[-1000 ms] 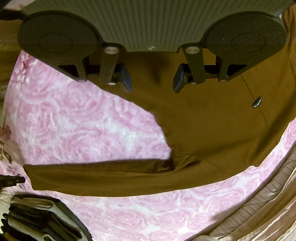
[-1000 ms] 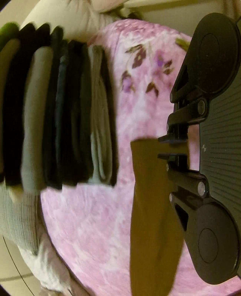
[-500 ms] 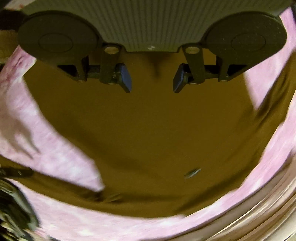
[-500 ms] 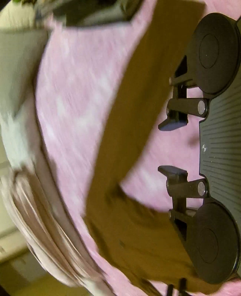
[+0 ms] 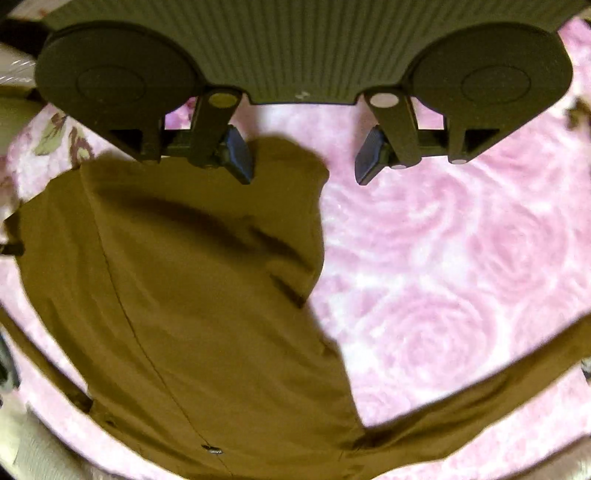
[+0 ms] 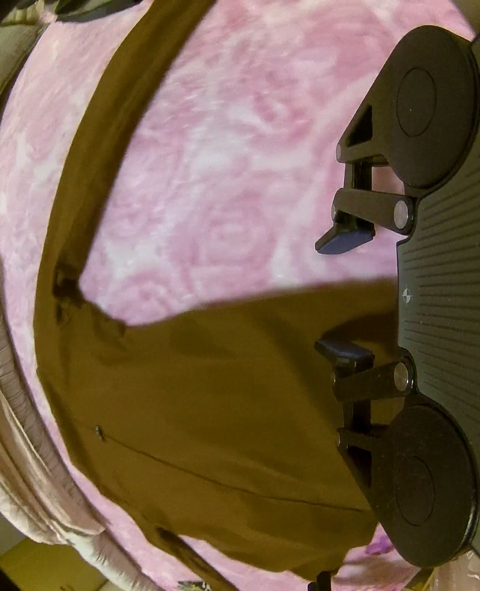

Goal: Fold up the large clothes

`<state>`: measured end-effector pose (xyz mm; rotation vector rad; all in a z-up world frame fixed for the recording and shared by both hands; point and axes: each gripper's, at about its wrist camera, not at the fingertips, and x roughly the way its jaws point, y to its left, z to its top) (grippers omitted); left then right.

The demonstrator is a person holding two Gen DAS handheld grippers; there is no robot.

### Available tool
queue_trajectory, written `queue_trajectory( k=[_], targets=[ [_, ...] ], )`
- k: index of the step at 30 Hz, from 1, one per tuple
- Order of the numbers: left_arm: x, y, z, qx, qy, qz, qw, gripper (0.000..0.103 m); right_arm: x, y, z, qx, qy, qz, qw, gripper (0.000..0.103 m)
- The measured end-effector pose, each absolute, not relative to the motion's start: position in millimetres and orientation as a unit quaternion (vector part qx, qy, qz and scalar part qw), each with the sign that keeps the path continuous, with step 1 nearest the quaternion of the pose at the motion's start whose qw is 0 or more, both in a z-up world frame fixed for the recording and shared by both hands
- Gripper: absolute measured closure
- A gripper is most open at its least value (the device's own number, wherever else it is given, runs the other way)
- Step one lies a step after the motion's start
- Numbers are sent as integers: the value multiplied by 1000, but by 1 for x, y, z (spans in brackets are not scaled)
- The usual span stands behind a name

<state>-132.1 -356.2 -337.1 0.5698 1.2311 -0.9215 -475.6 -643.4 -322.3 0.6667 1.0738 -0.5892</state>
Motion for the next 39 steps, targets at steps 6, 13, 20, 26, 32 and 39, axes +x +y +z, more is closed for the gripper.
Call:
queue_trajectory(
  k=[6,13,20,26,32,39],
  targets=[
    [-126,-342,-349,203,552,-465,661,79,-478,-637,-323,305,492,-272,769,55],
    [-142,-308,-327,181,559,-480,652,93,-489,-636,-322,318,484,-249,776,55],
    [-141,-304,-310,187,550,-475,661,94,-497,-641,-315,359,487,-240,759,103],
    [-158,-277,-292,207,561,-469,650,94,-519,-615,-294,337,517,-236,751,103],
    [-168,-269,-328,211,598,-430,642,90,-521,-609,-319,330,539,-265,728,85],
    [-152,-263,-300,246,578,-412,661,86,-508,-604,-283,300,517,-285,749,57]
  ],
)
